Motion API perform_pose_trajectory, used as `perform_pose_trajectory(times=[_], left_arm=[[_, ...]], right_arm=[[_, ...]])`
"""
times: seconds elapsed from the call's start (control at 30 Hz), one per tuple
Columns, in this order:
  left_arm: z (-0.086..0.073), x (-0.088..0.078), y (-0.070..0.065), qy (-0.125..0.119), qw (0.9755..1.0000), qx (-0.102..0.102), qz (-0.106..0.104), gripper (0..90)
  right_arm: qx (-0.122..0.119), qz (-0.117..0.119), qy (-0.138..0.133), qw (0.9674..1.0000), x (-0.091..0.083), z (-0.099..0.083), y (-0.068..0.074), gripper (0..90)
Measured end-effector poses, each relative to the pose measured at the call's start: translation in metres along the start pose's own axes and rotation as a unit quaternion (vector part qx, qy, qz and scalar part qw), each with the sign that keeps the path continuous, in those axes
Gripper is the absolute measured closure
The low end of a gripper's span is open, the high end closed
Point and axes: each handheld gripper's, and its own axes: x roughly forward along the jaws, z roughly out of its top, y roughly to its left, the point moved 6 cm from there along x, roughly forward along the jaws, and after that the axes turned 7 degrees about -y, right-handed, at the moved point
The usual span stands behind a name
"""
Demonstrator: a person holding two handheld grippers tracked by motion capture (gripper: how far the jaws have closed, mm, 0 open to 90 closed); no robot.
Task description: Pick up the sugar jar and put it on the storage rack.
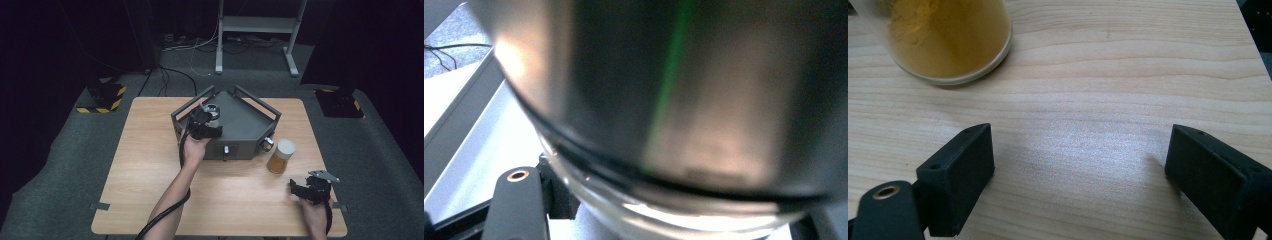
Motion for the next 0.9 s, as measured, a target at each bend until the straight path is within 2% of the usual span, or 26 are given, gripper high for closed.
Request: perform_pose_trajectory(times=[0.13, 0.27, 0.63, 0.77, 0.87, 0.9], left_arm=[[-0.0012, -0.0002, -0.0016, -0.001, 1.0000, 0.007, 0.002, 31.3], [-0.0039, -0.0006, -0.0009, -0.005, 1.0000, 0.003, 0.000, 31.3], [-0.0040, -0.0008, -0.0012, -0.005, 1.0000, 0.008, 0.001, 31.2], [-0.0035, -0.0010, -0.0025, -0.004, 1.0000, 0.001, 0.005, 30.8], [-0.0046, -0.0027, -0.0011, -0.010, 0.9999, -0.004, -0.001, 16.1], [-0.0052, -0.0034, -0.0007, -0.011, 0.9999, -0.005, -0.003, 16.1]], right_arm=[[0.000, 0.000, 0.000, 1.0000, 0.0000, 0.0001, 0.0001, 11.9], [0.000, 0.000, 0.000, 1.0000, 0.0000, 0.0000, 0.0000, 11.9], [0.000, 0.001, -0.001, 1.0000, 0.0000, -0.0001, -0.0004, 11.8], [0.000, 0.000, 0.000, 1.0000, 0.0000, 0.0000, -0.0001, 11.8], [0.000, 0.001, 0.000, 1.0000, 0.0000, 0.0000, -0.0003, 11.8], [0.000, 0.000, 0.000, 1.0000, 0.0000, 0.0000, -0.0002, 11.8]])
